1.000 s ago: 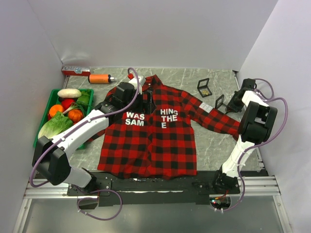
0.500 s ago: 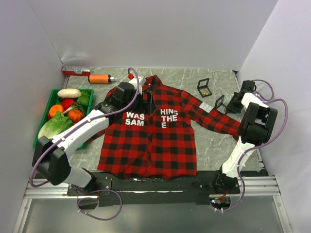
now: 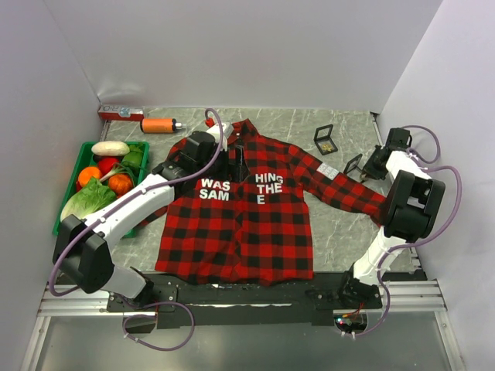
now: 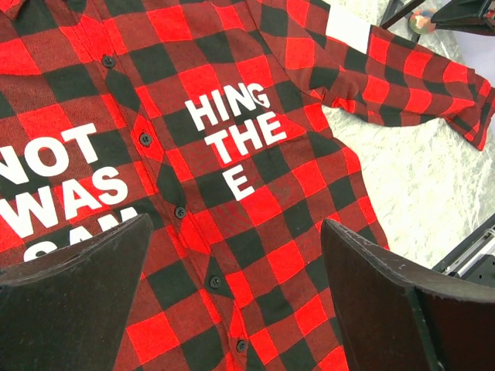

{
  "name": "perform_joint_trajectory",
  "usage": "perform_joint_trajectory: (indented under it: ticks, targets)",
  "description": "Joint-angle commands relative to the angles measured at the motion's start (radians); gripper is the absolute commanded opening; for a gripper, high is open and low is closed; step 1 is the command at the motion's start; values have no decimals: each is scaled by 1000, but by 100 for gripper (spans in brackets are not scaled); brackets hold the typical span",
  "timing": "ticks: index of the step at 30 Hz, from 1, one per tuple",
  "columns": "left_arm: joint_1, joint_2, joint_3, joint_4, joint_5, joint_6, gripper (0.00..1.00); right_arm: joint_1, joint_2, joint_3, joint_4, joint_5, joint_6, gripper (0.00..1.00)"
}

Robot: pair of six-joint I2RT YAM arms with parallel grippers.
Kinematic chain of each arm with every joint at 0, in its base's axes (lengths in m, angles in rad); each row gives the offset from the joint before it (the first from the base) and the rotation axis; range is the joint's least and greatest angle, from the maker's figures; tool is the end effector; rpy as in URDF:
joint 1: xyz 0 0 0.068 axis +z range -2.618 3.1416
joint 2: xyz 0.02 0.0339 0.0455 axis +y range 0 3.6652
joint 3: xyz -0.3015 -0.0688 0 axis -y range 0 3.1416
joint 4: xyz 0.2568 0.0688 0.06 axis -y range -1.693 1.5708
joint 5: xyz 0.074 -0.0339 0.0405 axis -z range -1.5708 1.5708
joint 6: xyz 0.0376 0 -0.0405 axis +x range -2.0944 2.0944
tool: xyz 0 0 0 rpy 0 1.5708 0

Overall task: Pin the brooch onto the clothing
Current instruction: Pick up the brooch from the brooch box.

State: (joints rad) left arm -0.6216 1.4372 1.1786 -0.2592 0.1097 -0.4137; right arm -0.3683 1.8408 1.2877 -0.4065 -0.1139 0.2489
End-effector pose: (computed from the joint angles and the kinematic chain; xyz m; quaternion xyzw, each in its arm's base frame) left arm 0.2742 -0.2015 0.3495 0.1170 0.8558 -0.2895 0.4126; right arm 0.3881 -0.1452 0.2290 0.2729 0.9123 0.0363 0.3031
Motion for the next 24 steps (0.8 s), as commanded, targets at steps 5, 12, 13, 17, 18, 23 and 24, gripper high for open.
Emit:
perform_joint_trajectory:
  ticks: [5, 12, 13, 17, 18, 23, 24]
  targets:
    - [-1, 9, 33, 9, 19, -13, 96, -12, 21, 24, 23, 19, -3, 26]
    - [-1, 12, 33, 9, 24, -13, 96, -24, 34, 39, -9, 88, 16, 37]
    - [-1, 15, 33, 11, 27, -14, 96, -30, 41, 47, -17, 112, 18, 39]
    - [-1, 12, 35, 8, 28, -16, 96, -58, 57, 70, -41, 145, 21, 56]
    - [-1, 11, 35, 6, 30, -16, 96, -64, 64, 79, -61, 138, 23, 57]
    - [-1, 11, 33, 9, 39, -19, 96, -95, 112, 131, -97, 118, 29, 63]
    - [-1, 11, 35, 9, 41, -17, 96, -100, 117, 140, -106, 134, 27, 63]
